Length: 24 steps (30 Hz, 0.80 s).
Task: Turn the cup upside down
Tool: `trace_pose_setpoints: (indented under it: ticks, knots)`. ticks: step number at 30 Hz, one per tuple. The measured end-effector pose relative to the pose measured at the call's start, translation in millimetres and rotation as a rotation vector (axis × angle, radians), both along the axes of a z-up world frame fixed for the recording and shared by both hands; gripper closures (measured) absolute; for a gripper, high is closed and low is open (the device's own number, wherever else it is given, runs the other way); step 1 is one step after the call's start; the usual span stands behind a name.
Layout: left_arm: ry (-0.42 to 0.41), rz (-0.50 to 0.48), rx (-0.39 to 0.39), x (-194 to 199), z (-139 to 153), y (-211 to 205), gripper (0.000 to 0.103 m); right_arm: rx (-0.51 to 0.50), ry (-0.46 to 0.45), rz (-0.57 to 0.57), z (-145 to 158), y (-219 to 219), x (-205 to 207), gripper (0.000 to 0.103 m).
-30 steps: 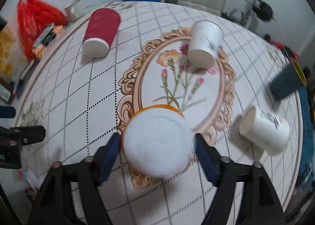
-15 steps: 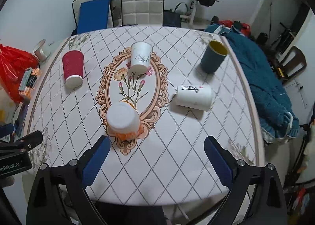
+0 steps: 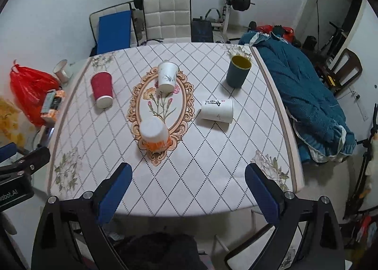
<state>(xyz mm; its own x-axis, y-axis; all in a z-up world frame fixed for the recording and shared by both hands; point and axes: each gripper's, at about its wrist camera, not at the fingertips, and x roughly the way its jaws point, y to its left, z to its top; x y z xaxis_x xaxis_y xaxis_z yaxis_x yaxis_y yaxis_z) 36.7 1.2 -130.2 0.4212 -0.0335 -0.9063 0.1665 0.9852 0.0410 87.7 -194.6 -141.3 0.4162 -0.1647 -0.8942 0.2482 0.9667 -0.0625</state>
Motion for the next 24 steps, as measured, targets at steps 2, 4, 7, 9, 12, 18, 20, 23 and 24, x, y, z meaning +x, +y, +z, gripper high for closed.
trace_pose_setpoints:
  ticks: [2, 4, 7, 9, 12, 18, 20, 23, 24]
  knots:
    - [-0.017, 0.005, -0.007, -12, 15, -1, 0.002, -0.013, -0.021, 0.016, 19, 2, -12, 0.005]
    - [-0.031, 0.009, -0.009, -23, 27, -2, 0.002, -0.022, -0.040, 0.028, 39, 5, -22, 0.005]
    - [-0.054, 0.017, -0.013, -37, 45, -3, 0.002, -0.040, -0.068, 0.049, 65, 10, -39, 0.005]
    - [-0.063, 0.025, -0.019, -44, 53, -3, 0.002, -0.039, -0.085, 0.060, 81, 12, -48, 0.005]
    - [-0.076, 0.035, -0.027, -53, 67, -2, 0.002, -0.042, -0.107, 0.062, 103, 12, -60, 0.005]
    - [-0.113, 0.045, -0.041, -70, 93, -4, 0.002, -0.046, -0.156, 0.060, 141, 7, -79, 0.005]
    - [-0.120, 0.044, -0.042, -75, 99, -6, 0.002, -0.050, -0.169, 0.062, 149, 6, -84, 0.005]
    - [-0.125, 0.043, -0.039, -79, 104, -9, 0.002, -0.047, -0.178, 0.067, 159, 4, -88, 0.005]
    - [-0.122, 0.042, -0.039, -80, 104, -10, 0.002, -0.048, -0.180, 0.068, 163, 4, -90, 0.005]
